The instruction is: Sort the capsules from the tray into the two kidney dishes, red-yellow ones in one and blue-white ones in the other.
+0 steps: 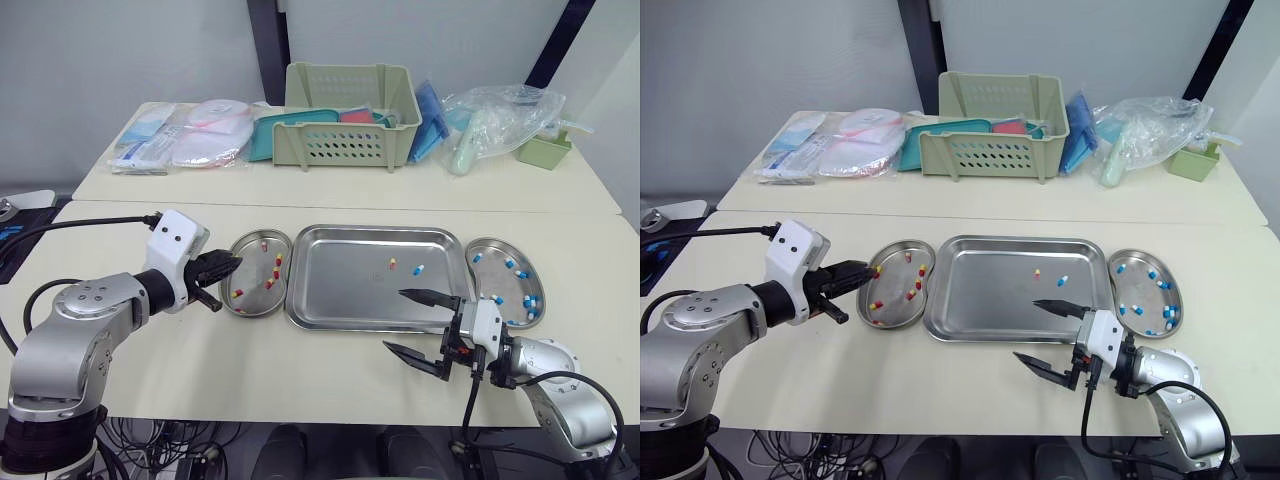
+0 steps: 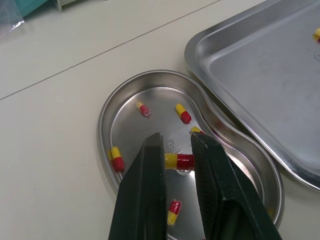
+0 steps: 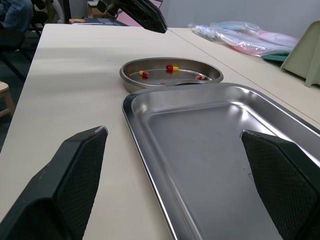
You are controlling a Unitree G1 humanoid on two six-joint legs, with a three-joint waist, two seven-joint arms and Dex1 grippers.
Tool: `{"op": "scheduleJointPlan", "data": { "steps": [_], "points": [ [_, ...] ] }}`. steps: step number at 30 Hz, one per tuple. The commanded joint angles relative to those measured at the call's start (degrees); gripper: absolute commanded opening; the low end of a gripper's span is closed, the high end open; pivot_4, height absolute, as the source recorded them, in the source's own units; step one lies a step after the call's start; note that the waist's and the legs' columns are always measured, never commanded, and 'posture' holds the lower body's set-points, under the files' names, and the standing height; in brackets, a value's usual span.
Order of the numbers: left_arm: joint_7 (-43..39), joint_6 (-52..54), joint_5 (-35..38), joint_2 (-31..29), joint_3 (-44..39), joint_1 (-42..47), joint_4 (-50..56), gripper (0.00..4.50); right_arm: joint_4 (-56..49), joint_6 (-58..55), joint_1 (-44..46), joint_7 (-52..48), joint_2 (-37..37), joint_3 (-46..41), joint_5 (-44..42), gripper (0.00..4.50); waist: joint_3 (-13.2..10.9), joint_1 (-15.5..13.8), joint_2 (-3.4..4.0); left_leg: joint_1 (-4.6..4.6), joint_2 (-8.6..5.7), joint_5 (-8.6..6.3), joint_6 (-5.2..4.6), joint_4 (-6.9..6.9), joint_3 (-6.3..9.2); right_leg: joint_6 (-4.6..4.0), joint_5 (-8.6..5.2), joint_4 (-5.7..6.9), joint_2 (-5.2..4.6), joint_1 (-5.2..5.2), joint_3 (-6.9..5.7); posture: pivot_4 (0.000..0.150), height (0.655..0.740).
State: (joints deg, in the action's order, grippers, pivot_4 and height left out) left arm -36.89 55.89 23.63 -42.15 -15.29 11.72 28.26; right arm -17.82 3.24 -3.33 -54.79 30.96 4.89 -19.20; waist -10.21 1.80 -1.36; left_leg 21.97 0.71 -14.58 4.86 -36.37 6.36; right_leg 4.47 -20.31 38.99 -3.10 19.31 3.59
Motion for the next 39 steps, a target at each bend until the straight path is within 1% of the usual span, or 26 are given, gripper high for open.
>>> {"op": "scheduleJointPlan", "data": {
  "steps": [1, 10, 11, 19, 22, 26, 28, 29, 32, 35, 39],
  "points": [
    [1.3, -0.4, 0.6, -0.4, -1.8, 1.7, -0.3, 1.36, -2.0, 0.5, 0.5, 0.3, -0.3, 0.1, -0.7, 4.50, 0.0, 0.0, 0.00, 0.00, 0.00, 0.00, 0.00, 0.00, 0.00, 0.00, 0.00, 0.00, 0.00, 0.00, -0.01, 0.150, 0.7400],
    [3.0, -3.2, 0.1, -0.6, -0.9, 2.2, -1.3, 4.32, -2.1, 0.4, 0.4, 0.4, -0.3, 0.3, -0.6, 4.50, 0.0, 0.0, 0.00, 0.00, 0.00, 0.00, 0.00, 0.00, 0.00, 0.00, 0.00, 0.00, 0.00, 0.01, 0.00, 0.150, 0.7400],
    [3.1, -3.3, 0.2, -0.6, -0.9, 2.2, -1.3, 4.48, -2.1, 0.3, 0.3, 0.4, -0.3, 0.3, -0.6, 4.50, 0.0, 0.0, 0.00, 0.00, 0.00, 0.00, 0.00, 0.00, 0.00, 0.00, 0.00, 0.00, 0.00, 0.00, 0.01, 0.150, 0.7400],
    [2.7, -4.8, 0.7, -0.8, -1.7, 1.3, -1.4, 4.48, -2.8, -0.2, 0.4, 0.8, 0.1, 0.3, -0.9, 4.50, 0.0, 0.0, 0.00, 0.00, 0.00, 0.00, 0.00, 0.00, 0.00, 0.00, 0.00, 0.00, 0.00, 0.01, 0.00, 0.150, 0.7400],
    [1.4, -6.4, 1.8, -0.9, -3.7, 0.1, -1.3, 4.48, -3.7, -0.8, 0.3, 1.2, 0.6, -0.5, -1.0, 4.50, 0.0, 0.0, 0.01, 0.00, 0.00, 0.00, 0.00, 0.01, -0.01, 0.00, 0.00, 0.00, 0.00, 0.01, 0.01, 0.150, 0.7400],
    [-1.4, -12.5, 2.0, -1.3, -8.9, -4.3, -4.0, 4.48, -8.2, -5.2, -1.7, 3.5, 3.0, -5.2, -3.1, 4.50, 0.0, 0.0, 0.06, 0.00, 0.00, 0.00, 0.00, 0.03, -0.02, 0.00, 0.00, 0.00, 0.00, 0.03, 0.02, 0.150, 0.7400],
    [-2.8, -13.6, 4.9, 0.2, -12.8, -6.2, -5.3, 4.48, -11.2, -8.7, -5.3, 4.3, 5.5, -9.3, -4.8, 4.50, 0.0, -0.1, 0.06, 0.00, 0.00, 0.00, 0.00, 0.05, -0.03, 0.00, 0.00, -0.02, -0.01, 0.03, 0.03, 0.150, 0.7400],
    [-3.3, -14.7, 5.3, 0.5, -14.4, -7.7, -6.5, 4.48, -12.7, -10.0, -7.5, 4.6, 6.7, -12.2, -6.0, 4.50, 0.0, -0.1, 0.05, 0.02, 0.00, 0.00, 0.00, 0.06, -0.02, -0.01, 0.00, -0.04, -0.01, 0.03, 0.02, 0.150, 0.7400],
    [-4.1, -19.9, 3.1, 0.3, -17.2, -12.1, -11.5, 4.48, -14.2, -12.7, -13.2, 5.1, 9.2, -21.8, -9.4, 4.50, 0.0, -0.2, 0.05, 0.02, 0.00, 0.00, 0.00, 0.09, -0.05, -0.01, 0.00, -0.07, -0.03, 0.02, 0.03, 0.150, 0.7400],
    [-5.2, -25.8, 1.3, -0.3, -19.6, -15.2, -18.8, 4.48, -11.7, -13.4, -18.2, 3.4, 11.3, -31.6, -10.5, 4.50, 0.0, -0.2, 0.03, -0.05, 0.00, 0.00, -0.01, 0.09, -0.08, -0.01, 0.00, -0.04, -0.03, -0.01, 0.05, 0.150, 0.7400],
    [-8.1, -32.9, -1.2, -1.6, -21.0, -20.1, -28.3, 4.48, -4.7, -12.6, -23.3, 0.0, 13.0, -41.1, -10.2, 4.50, 0.0, -0.1, -0.02, -0.10, 0.00, -0.01, -0.01, 0.21, -0.14, -0.02, 0.00, -0.08, -0.02, -0.01, 0.08, 0.150, 0.7400]
  ]
}}
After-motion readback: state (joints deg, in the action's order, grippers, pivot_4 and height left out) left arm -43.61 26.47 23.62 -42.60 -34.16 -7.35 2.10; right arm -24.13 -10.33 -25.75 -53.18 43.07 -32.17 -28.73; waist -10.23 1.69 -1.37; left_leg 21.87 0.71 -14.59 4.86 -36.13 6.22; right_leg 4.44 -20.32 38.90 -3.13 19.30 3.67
